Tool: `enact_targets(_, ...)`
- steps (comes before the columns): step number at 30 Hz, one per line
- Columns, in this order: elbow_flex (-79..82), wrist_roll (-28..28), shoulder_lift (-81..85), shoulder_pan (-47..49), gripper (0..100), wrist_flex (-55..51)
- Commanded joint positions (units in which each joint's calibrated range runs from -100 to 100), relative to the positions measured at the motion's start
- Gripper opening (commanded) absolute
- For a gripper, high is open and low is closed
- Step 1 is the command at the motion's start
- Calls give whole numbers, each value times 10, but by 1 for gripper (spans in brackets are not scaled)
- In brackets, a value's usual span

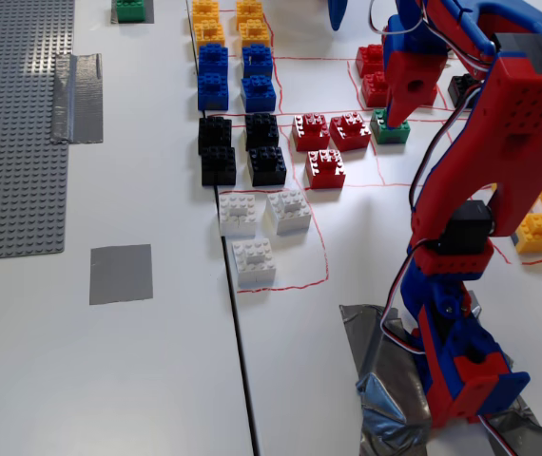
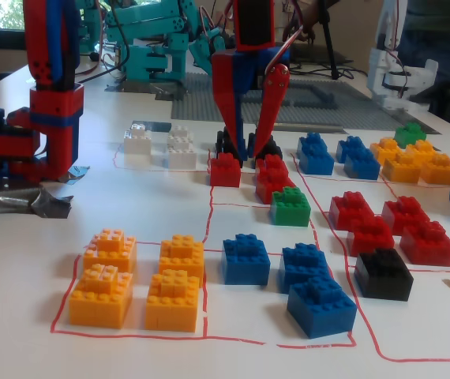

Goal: Grab the block and put it in the grey marker

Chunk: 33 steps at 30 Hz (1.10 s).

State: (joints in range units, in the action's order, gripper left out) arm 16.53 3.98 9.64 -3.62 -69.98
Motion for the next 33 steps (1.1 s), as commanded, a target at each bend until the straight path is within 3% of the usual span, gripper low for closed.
enact_targets(1, 4, -27, 26, 5, 0, 44)
enact_targets(18, -8, -13, 27, -9, 0, 22)
enact_targets(24, -24, -42, 32, -40, 0, 17)
enact_targets(26, -41, -79, 32, -45, 0, 16)
enact_targets(33, -75, -76, 26, -61, 5, 29)
